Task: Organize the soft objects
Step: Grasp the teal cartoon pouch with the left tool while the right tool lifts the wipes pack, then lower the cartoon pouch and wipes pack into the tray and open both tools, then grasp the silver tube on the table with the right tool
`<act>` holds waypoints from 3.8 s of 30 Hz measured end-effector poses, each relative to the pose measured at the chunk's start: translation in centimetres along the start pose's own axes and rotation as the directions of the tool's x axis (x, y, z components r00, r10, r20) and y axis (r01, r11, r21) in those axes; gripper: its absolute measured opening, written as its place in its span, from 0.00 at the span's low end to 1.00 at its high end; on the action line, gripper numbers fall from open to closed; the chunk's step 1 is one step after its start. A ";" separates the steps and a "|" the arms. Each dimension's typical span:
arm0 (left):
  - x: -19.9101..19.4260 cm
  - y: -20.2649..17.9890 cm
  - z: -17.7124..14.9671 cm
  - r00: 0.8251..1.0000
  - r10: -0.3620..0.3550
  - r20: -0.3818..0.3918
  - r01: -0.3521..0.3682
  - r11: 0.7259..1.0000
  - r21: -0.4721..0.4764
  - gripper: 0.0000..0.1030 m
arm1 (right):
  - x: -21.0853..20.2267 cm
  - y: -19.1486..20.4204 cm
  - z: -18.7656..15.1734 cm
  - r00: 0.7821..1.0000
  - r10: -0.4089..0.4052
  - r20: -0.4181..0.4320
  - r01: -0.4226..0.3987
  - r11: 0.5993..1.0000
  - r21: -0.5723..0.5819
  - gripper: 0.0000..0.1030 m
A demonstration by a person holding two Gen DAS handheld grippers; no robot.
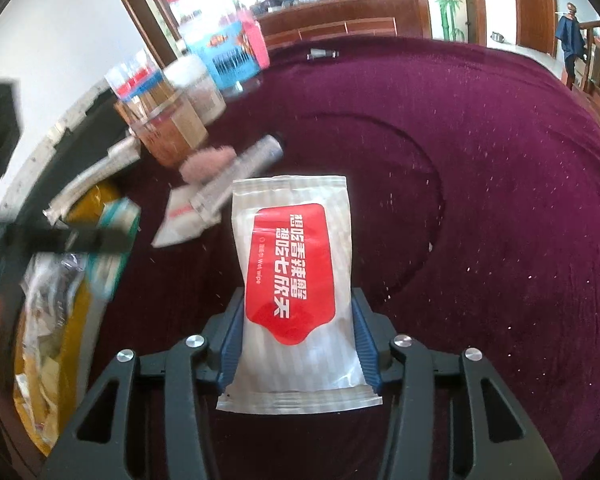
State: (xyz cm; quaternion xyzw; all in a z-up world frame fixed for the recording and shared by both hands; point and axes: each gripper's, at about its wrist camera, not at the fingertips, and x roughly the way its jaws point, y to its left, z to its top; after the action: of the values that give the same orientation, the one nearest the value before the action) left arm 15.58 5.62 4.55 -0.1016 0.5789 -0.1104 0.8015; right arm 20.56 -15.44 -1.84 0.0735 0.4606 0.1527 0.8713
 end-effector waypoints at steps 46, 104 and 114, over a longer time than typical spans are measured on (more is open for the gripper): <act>-11.8 16.0 -20.9 0.919 0.161 0.361 -0.056 0.957 -0.286 0.72 | -3.4 26.4 -9.8 0.961 0.265 -0.076 -0.273 0.877 -0.396 0.47; -9.7 3.8 -14.4 0.892 0.066 0.448 -0.057 0.998 -0.033 0.92 | 1.7 6.8 0.8 0.992 0.129 -0.003 -0.129 0.991 0.032 0.65; -9.7 3.4 -14.2 0.867 0.156 0.474 -0.160 0.987 -0.033 0.92 | 1.5 8.0 0.6 0.992 0.128 0.003 -0.128 0.992 -0.006 0.65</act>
State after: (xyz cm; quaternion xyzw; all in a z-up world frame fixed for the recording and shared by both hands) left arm -0.68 11.18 7.92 -0.0751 0.3710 -0.0183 0.9254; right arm 20.24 -7.41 -0.49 0.1008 0.4532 0.2095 0.8606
